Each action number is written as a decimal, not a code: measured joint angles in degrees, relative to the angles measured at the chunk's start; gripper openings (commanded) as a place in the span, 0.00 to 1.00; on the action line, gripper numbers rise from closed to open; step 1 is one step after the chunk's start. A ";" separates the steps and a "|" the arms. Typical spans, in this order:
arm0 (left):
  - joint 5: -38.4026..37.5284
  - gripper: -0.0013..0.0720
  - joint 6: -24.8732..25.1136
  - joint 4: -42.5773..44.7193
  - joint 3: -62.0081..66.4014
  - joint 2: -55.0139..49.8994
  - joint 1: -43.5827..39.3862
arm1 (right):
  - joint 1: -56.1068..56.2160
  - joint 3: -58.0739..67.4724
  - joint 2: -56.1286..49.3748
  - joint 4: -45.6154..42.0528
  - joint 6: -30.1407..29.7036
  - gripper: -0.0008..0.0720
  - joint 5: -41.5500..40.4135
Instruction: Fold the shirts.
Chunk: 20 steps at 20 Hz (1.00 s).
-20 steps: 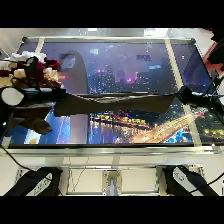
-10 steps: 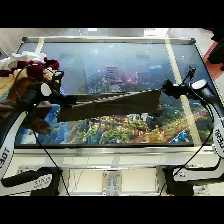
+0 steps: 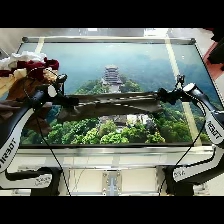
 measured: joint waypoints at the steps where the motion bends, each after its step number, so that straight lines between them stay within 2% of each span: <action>1: 0.83 0.70 -0.04 -0.76 0.42 -0.07 -0.02 | 0.07 0.33 -0.17 -0.31 0.00 0.06 0.31; 3: 2.27 0.76 -0.24 -1.79 2.19 -0.13 0.00 | 0.04 1.75 -0.35 -0.66 0.00 0.12 1.14; 6: 2.60 0.76 -1.11 -2.62 6.91 0.15 0.04 | -0.50 6.16 0.50 -1.03 -1.20 0.48 4.85; 7: 2.62 0.76 -1.44 -2.80 8.94 0.52 0.04 | -0.85 7.96 1.20 -1.18 -1.84 0.54 6.27; 8: 2.62 0.76 -1.79 -2.93 10.78 0.98 0.04 | -1.29 9.73 2.01 -1.40 -2.38 0.55 7.74; 12: 4.70 0.76 -2.60 -6.67 17.25 2.67 0.02 | -4.46 14.64 4.31 -3.56 -3.41 0.77 13.09; 14: 6.75 0.76 -1.64 -10.05 19.06 3.04 0.00 | -6.58 15.02 3.65 -3.91 -3.80 0.85 15.82; 17: 10.36 0.76 0.31 -14.36 20.31 3.26 -0.02 | -9.55 14.45 0.46 -1.25 -6.14 0.85 19.80; 20: 13.09 0.76 2.51 -16.79 20.79 3.34 0.00 | -11.89 13.92 -4.04 5.38 -10.40 0.85 21.66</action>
